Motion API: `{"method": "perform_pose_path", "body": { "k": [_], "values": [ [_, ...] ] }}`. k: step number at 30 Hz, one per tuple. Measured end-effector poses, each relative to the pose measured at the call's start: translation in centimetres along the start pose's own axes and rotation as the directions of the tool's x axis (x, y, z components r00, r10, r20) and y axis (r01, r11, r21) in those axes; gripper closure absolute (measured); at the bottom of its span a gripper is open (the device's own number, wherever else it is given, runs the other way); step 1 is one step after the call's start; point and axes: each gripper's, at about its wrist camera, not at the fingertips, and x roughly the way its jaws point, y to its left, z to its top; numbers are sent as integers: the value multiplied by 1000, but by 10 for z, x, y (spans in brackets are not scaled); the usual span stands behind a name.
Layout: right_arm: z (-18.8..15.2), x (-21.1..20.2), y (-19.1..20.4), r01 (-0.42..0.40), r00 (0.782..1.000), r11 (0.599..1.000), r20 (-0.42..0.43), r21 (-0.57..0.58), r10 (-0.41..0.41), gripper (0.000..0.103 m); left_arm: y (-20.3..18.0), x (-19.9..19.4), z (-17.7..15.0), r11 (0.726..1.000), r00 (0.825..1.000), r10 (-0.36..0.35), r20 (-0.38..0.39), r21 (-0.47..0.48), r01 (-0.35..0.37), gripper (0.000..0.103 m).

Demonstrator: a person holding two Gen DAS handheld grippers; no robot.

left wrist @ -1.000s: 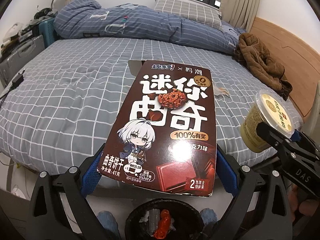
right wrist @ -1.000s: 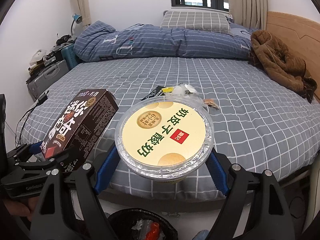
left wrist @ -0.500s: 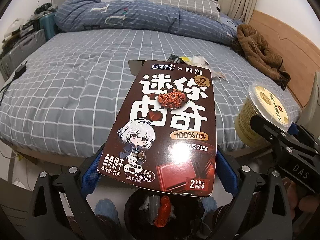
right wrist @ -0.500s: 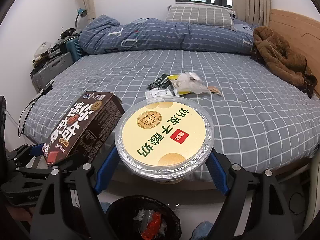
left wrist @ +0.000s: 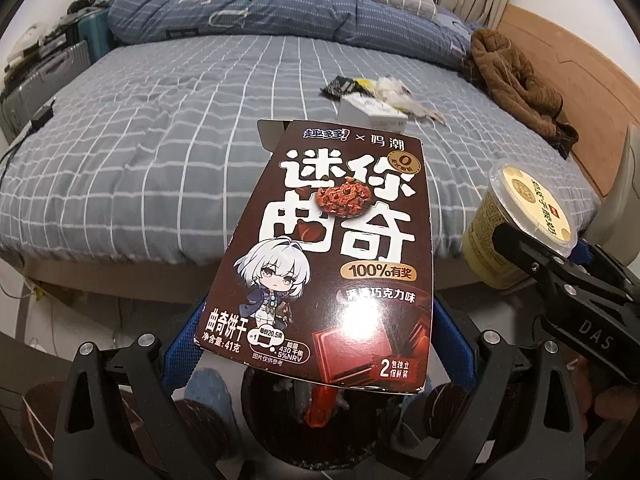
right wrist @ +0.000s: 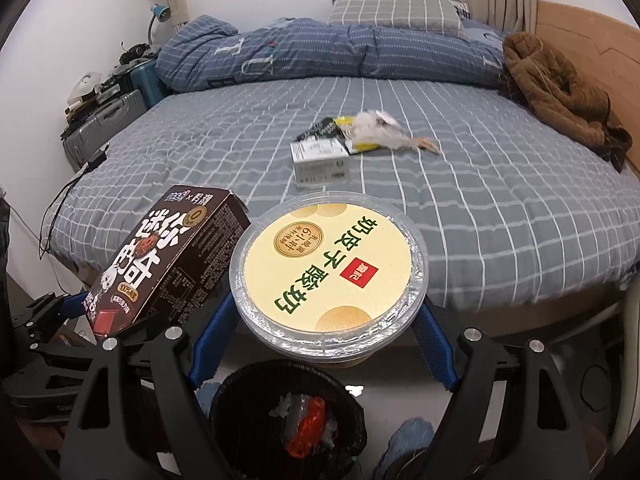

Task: Collect trash
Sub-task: 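Lift the box and yogurt cup and carry both over the black bin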

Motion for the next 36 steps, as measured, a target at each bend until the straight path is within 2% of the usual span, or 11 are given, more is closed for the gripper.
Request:
{"method": "perform_pose_path", "body": {
  "k": [12, 18, 26, 36],
  "values": [
    [-41, -3, -3, 25, 996, 1000, -83, 10, -24, 26, 0, -2, -42, 1000, 996, 16, -87, -10, -17, 9],
    [-60, 5, -3, 35, 990, 999, -137, 9, -34, 26, 5, 9, -58, 1000, 991, 3, -132, -16, -5, 9],
    [-83, 40, -11, 48, 974, 999, -220, 2, -46, 26, 7, 51, -79, 1000, 976, 3, -220, 0, -3, 9],
    [-98, 82, -34, 82, 951, 996, -302, 33, -68, 26, 0, 109, -91, 1000, 946, 6, -325, 21, 1, 9]
  ]
}}
